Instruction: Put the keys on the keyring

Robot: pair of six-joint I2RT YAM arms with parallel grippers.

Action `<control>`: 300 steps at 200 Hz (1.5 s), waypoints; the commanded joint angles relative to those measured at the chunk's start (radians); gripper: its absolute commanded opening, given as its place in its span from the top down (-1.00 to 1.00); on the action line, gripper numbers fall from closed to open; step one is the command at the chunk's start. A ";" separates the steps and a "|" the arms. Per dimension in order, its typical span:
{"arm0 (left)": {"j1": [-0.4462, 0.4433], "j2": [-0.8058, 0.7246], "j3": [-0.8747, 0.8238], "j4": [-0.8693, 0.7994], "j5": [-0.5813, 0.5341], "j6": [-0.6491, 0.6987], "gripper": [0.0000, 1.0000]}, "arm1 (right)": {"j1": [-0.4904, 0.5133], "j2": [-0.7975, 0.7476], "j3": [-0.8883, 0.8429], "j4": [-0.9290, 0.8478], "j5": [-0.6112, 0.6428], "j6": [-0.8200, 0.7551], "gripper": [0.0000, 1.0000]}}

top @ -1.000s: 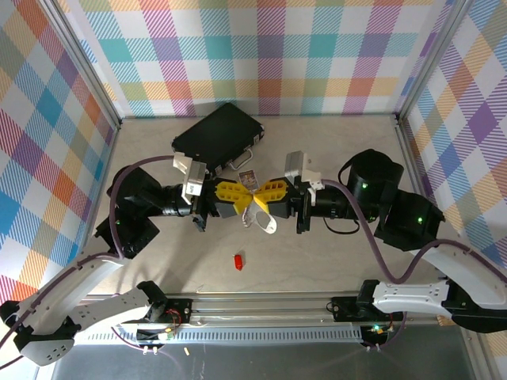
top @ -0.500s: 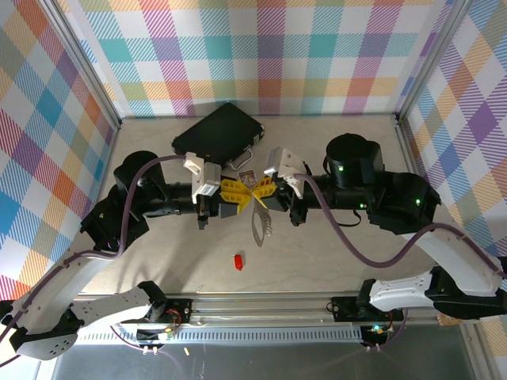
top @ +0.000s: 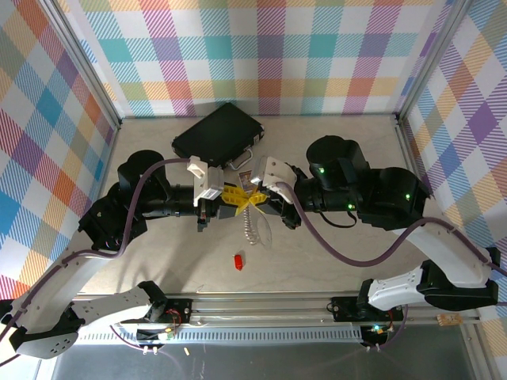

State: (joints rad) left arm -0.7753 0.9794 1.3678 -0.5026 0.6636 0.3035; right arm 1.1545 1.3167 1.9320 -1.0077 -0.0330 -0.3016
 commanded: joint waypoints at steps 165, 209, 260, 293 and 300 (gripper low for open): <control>0.005 -0.064 -0.087 0.282 -0.056 -0.128 1.00 | 0.017 -0.233 -0.356 0.327 0.007 0.170 -0.12; 0.006 -0.068 -0.089 0.271 -0.060 -0.126 1.00 | 0.017 -0.210 -0.371 0.366 -0.012 0.170 -0.06; 0.005 -0.065 -0.099 0.286 0.015 -0.137 1.00 | 0.017 -0.206 -0.375 0.423 -0.038 0.154 0.09; 0.006 -0.074 -0.111 0.320 0.075 -0.165 1.00 | 0.017 -0.202 -0.359 0.432 -0.030 0.141 0.12; 0.005 -0.074 -0.110 0.322 0.083 -0.168 1.00 | 0.017 -0.203 -0.360 0.432 -0.030 0.139 0.12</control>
State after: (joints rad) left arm -0.7753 0.9215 1.2617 -0.2546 0.6758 0.1669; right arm 1.1656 1.1099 1.5639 -0.6209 -0.0494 -0.1459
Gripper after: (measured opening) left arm 0.063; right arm 0.441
